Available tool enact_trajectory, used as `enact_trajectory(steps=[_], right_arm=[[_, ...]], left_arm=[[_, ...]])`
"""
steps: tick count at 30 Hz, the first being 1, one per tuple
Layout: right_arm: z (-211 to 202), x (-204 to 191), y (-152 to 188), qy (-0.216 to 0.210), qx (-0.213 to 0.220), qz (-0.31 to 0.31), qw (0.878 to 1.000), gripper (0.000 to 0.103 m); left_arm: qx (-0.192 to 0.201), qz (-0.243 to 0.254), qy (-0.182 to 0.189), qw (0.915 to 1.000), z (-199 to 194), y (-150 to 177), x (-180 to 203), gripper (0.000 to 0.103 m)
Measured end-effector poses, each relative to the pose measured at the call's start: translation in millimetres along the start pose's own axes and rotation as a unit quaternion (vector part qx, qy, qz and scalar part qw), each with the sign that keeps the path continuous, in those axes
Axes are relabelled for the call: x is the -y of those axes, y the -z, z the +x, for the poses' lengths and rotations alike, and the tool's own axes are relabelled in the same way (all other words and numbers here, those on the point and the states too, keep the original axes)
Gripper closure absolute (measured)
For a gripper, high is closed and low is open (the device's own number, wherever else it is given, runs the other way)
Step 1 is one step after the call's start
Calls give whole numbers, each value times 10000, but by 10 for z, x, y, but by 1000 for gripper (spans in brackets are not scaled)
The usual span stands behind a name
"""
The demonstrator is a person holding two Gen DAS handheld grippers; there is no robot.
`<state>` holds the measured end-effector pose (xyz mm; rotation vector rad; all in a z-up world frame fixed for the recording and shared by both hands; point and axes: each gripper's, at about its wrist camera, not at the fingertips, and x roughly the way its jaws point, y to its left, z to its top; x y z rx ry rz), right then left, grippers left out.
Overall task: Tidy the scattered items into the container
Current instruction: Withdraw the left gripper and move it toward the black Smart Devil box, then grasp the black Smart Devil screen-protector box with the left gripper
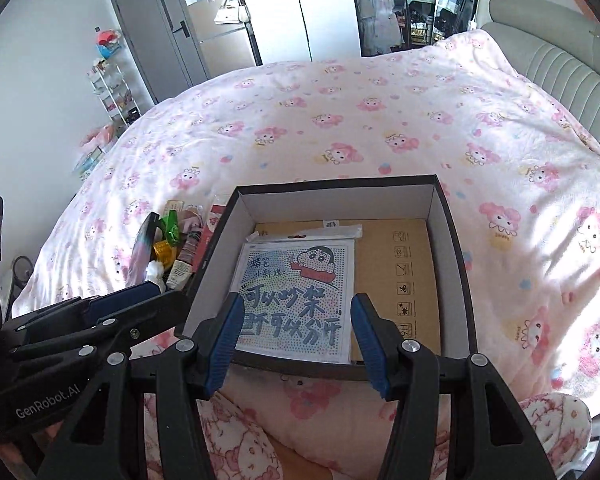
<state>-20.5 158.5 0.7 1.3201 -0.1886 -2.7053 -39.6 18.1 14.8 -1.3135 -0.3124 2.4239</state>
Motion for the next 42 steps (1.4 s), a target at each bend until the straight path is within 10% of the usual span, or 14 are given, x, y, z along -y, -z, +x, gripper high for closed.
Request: enact_trajectory(steps=[18, 25, 42], right_arm=[[618, -1552, -211, -1237, -456, -1410, 9812, 53], [1492, -1931, -279, -2208, -1563, -1000, 9575, 53], [2747, -2342, -318, -1688, -2666, -1441, 9379, 53]], left_arm=[[548, -1281, -664, 9880, -780, 300, -1353, 66], [673, -1997, -1254, 9695, -686, 381, -2246, 66], [40, -3513, -459, 9351, 358, 575, -3680, 66]])
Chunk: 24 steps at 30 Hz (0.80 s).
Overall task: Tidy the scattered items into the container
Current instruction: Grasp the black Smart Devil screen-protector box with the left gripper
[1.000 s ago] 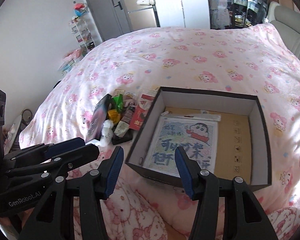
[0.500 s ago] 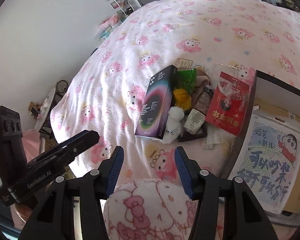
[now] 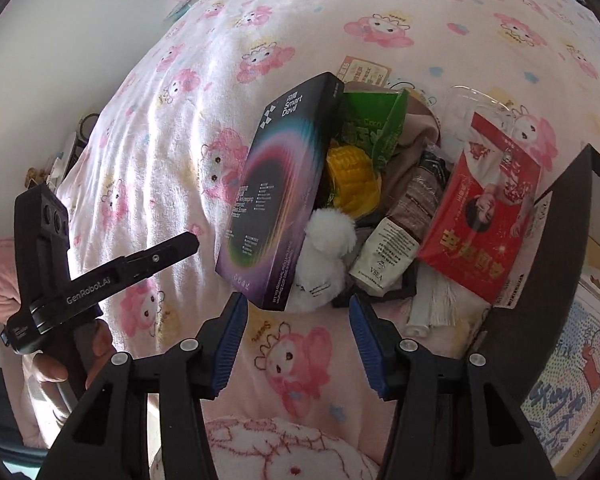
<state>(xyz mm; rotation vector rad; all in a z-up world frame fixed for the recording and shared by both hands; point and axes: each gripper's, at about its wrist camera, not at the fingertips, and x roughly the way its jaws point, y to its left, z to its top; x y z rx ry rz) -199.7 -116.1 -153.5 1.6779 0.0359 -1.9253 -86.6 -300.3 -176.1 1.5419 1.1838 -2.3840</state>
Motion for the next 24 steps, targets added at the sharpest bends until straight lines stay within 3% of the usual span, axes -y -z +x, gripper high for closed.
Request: enact_trajectory(steps=[9, 14, 17, 20, 24], right_arm=[[328, 0, -161, -58, -302, -31, 9995, 53], [429, 10, -207, -45, -341, -62, 9994, 53], [393, 11, -197, -35, -124, -26, 9999, 60], [334, 30, -178, -81, -14, 50, 10000, 66], [246, -24, -99, -35, -46, -103, 9999, 72]], left_arm=[[-130, -439, 241, 9987, 317, -91, -194, 67], [-140, -654, 438, 9968, 423, -136, -232, 60], [-282, -555, 591, 9963, 416, -110, -150, 65], [-304, -290, 487, 9979, 375, -16, 6, 65], [-448, -131, 592, 9972, 313, 102, 102, 65]])
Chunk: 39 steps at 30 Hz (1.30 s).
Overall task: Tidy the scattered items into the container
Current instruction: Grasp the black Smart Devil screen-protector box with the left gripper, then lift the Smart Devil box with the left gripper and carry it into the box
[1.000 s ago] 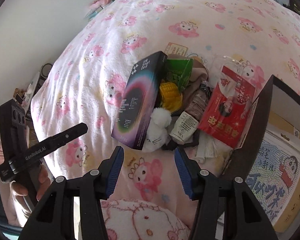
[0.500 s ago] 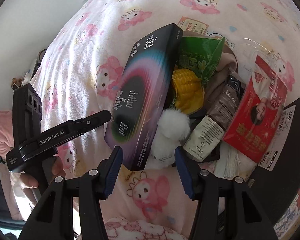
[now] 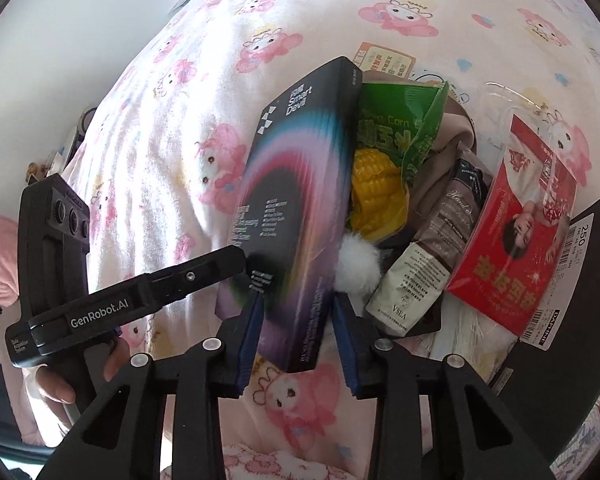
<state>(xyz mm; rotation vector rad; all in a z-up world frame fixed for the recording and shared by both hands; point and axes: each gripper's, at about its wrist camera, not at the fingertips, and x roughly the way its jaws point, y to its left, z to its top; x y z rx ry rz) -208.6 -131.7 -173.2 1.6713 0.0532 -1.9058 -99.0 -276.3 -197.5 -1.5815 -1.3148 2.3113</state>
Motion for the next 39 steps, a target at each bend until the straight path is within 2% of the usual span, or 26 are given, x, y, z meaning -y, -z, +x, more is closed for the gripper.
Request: enact_trajectory(steps=[3, 5, 8, 12, 20, 23, 27, 29, 30, 33, 35, 39], right_arm=[[-67, -63, 64, 167, -9, -217, 9996, 72], [-66, -41, 54, 74, -33, -143, 9999, 72], [18, 10, -17, -42, -97, 88, 9999, 72], [144, -20, -67, -23, -238, 66, 9997, 72], [-259, -42, 126, -99, 257, 55, 9996, 72], [-299, -13, 269, -215, 85, 77, 9997, 72], [-219, 14, 248, 158, -63, 80, 9998, 72], [-163, 2, 190, -27, -105, 120, 9999, 72], [-112, -11, 177, -73, -180, 109, 9998, 72], [66, -65, 148, 113, -352, 16, 9993, 71], [135, -64, 134, 0, -416, 103, 9991, 71], [-36, -133, 185, -56, 13, 70, 10000, 71]], left_arm=[[-7, 107, 7, 9999, -55, 58, 25, 65], [124, -99, 53, 9999, -69, 14, -43, 65], [234, -406, -70, 9989, 14, -119, -147, 65], [56, -561, 311, 9979, 142, -198, -192, 58], [-101, 292, 230, 9993, -66, 57, 219, 57], [-204, 480, 111, 9986, -99, 171, 250, 60], [-221, 253, -31, 9994, -2, 132, 137, 60], [-222, 229, -131, 9994, 19, 139, 54, 54], [-280, 177, -68, 9994, 53, 124, 20, 50], [-386, -38, 273, 9989, 131, 129, -67, 48], [-374, -30, 302, 9988, 105, 145, -71, 48], [-236, 224, 300, 9990, -73, 171, 70, 54]])
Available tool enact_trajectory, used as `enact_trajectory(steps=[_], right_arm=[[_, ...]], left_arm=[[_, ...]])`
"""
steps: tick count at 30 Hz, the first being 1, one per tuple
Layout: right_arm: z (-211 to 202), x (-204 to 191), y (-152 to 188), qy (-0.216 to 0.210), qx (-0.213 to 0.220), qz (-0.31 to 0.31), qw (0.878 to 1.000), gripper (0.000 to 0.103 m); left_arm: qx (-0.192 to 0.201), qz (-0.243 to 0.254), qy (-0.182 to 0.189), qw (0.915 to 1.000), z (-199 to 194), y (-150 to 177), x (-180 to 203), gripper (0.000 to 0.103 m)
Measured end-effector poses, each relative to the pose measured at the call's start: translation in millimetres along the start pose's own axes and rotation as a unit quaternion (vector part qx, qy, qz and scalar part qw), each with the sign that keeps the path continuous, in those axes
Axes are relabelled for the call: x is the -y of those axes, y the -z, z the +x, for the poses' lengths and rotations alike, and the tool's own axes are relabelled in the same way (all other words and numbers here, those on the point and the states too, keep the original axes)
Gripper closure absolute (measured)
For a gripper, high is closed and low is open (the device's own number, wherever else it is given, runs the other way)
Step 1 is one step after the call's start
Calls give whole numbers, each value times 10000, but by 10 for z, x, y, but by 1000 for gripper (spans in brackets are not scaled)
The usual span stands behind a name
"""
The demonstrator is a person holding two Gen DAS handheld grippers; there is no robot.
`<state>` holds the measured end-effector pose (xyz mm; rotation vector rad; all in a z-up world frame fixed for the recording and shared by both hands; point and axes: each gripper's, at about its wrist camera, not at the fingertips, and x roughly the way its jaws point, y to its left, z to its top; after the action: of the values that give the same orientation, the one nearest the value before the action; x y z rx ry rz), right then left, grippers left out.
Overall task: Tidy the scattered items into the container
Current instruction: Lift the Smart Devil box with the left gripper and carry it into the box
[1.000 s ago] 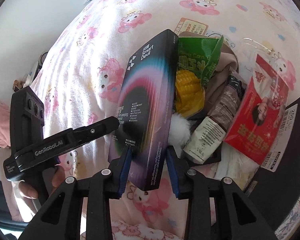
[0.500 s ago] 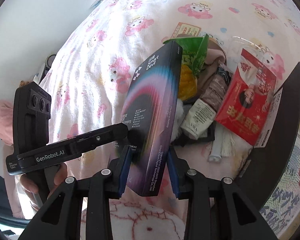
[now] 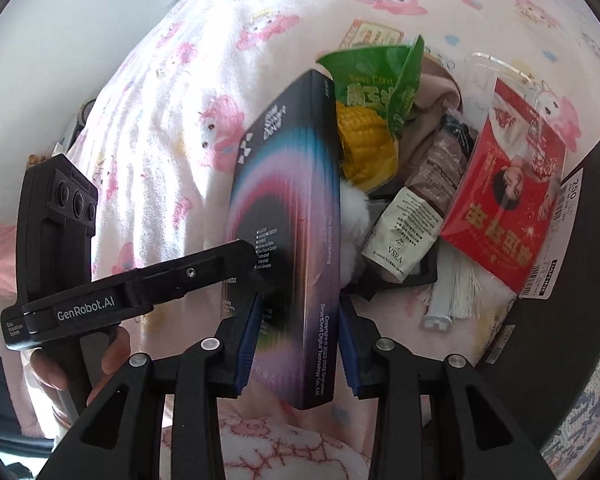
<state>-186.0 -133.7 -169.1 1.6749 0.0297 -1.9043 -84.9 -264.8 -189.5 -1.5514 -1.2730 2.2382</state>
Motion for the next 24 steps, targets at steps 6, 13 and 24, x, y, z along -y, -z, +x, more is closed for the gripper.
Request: enact_trajectory(steps=[6, 13, 24], right_arm=[[-594, -93, 81, -260, 763, 85, 9967, 71], [-1538, 236, 545, -123, 1587, 49, 9872, 71], [-2329, 1099, 1469, -264, 2119, 1072, 9710, 71]], left_arm=[[289, 410, 368, 9981, -296, 40, 439, 58], [411, 1112, 587, 9912, -522, 214, 1213, 60], [-552, 2087, 718, 9738, 268, 681, 2592, 62]])
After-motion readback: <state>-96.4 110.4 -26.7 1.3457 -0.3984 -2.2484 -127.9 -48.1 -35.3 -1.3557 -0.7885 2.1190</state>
